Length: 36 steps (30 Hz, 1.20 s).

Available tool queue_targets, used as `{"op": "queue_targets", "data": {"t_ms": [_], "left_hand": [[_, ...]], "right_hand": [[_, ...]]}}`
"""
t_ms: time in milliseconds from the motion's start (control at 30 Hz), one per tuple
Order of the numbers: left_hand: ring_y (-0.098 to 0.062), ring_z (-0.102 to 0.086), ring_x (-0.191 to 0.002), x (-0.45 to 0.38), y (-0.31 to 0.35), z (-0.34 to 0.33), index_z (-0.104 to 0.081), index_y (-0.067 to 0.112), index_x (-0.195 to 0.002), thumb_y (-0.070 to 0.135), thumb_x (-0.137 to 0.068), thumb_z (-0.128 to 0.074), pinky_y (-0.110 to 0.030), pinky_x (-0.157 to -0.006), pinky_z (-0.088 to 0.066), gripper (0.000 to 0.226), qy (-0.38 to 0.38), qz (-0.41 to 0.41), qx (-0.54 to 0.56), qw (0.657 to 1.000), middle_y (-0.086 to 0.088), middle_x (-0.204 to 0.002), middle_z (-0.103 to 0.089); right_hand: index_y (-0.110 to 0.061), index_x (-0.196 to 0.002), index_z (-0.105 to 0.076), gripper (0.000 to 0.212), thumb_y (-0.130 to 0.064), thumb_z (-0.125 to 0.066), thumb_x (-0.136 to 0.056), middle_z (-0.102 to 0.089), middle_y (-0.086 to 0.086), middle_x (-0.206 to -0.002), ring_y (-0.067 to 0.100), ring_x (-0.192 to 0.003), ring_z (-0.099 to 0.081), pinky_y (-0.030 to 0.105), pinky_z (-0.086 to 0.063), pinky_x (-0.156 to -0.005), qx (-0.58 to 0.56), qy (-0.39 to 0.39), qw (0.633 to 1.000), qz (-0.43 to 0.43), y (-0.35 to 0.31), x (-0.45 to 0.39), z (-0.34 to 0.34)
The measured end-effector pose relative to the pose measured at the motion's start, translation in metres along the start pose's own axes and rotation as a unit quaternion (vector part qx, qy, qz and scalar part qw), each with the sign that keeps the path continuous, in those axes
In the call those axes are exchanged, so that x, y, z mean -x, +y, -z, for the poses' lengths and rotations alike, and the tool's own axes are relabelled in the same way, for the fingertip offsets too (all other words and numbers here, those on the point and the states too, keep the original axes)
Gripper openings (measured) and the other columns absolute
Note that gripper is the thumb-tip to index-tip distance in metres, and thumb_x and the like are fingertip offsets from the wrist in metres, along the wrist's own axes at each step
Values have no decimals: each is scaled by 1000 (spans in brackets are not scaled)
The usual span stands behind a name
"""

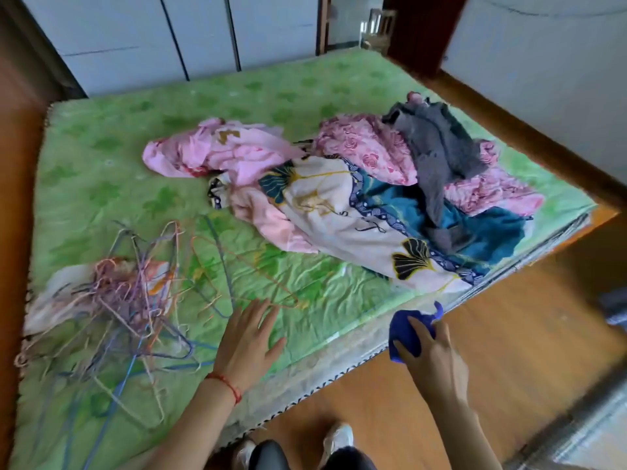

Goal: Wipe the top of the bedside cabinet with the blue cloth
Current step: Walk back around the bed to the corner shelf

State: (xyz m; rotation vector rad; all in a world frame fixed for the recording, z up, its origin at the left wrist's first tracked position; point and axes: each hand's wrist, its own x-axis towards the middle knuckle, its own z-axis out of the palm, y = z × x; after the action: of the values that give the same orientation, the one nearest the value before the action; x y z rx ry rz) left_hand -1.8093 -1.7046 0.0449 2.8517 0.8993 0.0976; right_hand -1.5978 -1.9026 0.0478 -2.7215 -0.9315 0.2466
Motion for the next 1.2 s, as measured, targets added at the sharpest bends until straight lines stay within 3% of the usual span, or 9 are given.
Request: {"op": "queue_targets", "data": {"t_ms": [100,233,333,433,633,800,967,1067,1200], "left_hand": [[-39,-63,-98,-30,43,-6,-68,-1,-103,22,-61,-85,-57,-80,-50,51,-10,-38,9,999,-23,-109,-65],[-38,-64,-97,-74,101,-14,-68,-1,-103,25,-62,-84,-56,-78,-51,51,-8,-117,16,993,-23,-107,-66],[-37,-64,-97,-106,135,-19,-68,0,-102,25,-61,-85,-56,-77,-52,51,-12,-169,14,985,-22,-107,-67],[-36,-64,-97,-142,163,-26,-68,0,-102,32,-72,-70,-55,-77,-53,44,-27,-226,12,974,-21,-107,-67],[-32,-63,-102,-216,221,-44,-67,5,-105,40,-79,-37,-54,-81,-51,53,-70,-313,10,947,-17,-110,-66],[-28,-55,-105,-271,272,-53,-68,6,-102,41,-77,-38,-39,-84,-50,52,-68,-396,32,915,-12,-106,-67],[-32,-64,-99,-313,327,-57,-69,4,-101,41,-78,-37,-52,-79,-51,54,-104,-418,17,902,-16,-106,-68],[-34,-62,-103,-336,363,-65,-68,2,-105,42,-80,-37,-54,-83,-49,57,-126,-433,16,892,-18,-111,-66],[-34,-54,-115,-364,419,-81,-63,2,-115,46,-87,-33,-53,-95,-42,60,-142,-435,27,889,-18,-121,-61]], "right_hand": [[-14,-112,-61,44,-28,-74,-72,-55,17,-102,37,-68,-59,32,-39,-51,-3,4,1000,-31,43,-5,11],[-20,-119,-54,44,-35,-65,-79,-50,11,-117,33,-77,-59,30,-38,-55,15,20,995,-102,97,-16,27],[-17,-116,-57,43,-31,-68,-77,-52,14,-117,35,-74,-59,29,-37,-54,-7,36,989,-146,127,-21,37],[-16,-115,-57,45,-30,-71,-75,-52,16,-119,35,-71,-59,29,-38,-52,-17,49,979,-197,150,-24,47],[-11,-109,-61,45,-25,-77,-69,-58,17,-97,35,-61,-58,27,-35,-47,-20,75,957,-280,196,-25,61],[-13,-117,-57,49,-28,-73,-73,-56,17,-107,37,-72,-59,35,-45,-56,-18,101,924,-369,233,-29,76],[-12,-117,-56,49,-24,-73,-73,-56,18,-105,39,-75,-58,40,-48,-60,-33,121,904,-408,270,-42,92],[-15,-122,-52,52,-26,-71,-75,-53,14,-112,37,-80,-57,43,-51,-64,-33,124,899,-419,297,-55,102],[-14,-117,-56,49,-23,-74,-72,-55,16,-107,38,-72,-58,39,-48,-59,-39,142,898,-414,346,-79,116]]}}
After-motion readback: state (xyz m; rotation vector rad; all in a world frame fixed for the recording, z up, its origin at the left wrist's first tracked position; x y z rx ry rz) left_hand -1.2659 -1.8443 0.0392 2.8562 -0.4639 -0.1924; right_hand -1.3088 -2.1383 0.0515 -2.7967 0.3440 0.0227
